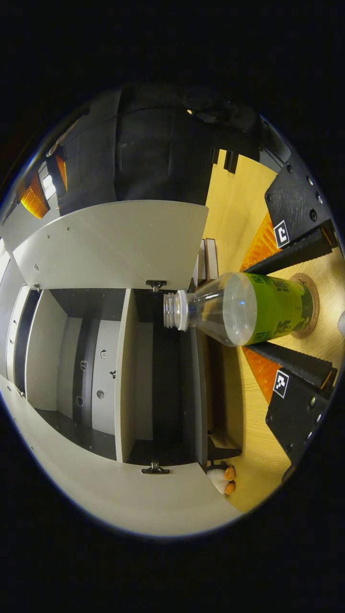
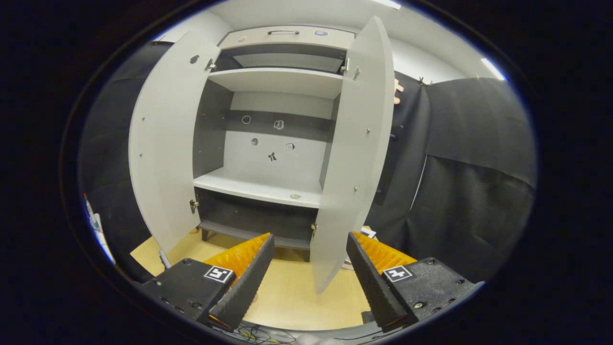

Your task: Grasp the bottle in the cabinet with the left hand and place it on the coaster, then close the right door with the right hand and the left door with the left hand.

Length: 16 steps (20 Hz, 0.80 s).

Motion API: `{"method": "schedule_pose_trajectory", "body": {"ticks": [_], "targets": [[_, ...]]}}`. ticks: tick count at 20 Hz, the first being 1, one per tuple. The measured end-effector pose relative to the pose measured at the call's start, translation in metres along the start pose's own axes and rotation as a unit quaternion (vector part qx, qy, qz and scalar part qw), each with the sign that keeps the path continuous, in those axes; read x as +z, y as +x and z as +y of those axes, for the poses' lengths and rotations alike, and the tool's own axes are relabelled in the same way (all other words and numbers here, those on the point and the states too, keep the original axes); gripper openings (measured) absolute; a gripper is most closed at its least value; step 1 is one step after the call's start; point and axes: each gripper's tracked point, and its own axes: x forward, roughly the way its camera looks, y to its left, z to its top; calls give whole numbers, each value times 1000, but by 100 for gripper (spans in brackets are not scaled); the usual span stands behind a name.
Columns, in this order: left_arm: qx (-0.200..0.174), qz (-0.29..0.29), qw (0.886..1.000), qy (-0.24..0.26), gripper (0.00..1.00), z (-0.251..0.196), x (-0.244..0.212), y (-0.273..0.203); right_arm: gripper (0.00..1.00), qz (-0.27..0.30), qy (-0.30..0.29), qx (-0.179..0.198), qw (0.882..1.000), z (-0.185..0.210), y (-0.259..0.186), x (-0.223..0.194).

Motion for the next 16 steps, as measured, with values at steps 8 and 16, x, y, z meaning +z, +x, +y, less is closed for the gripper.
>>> {"method": "schedule_pose_trajectory", "body": {"ticks": [8,16], "targets": [[31,-25,999,22,98,12,51,-3,99,-10,3,3,1000,4,-5,3],[67,-73,995,-5,96,15,192,-33,99,-38,20,3,999,2,-5,18]]}}
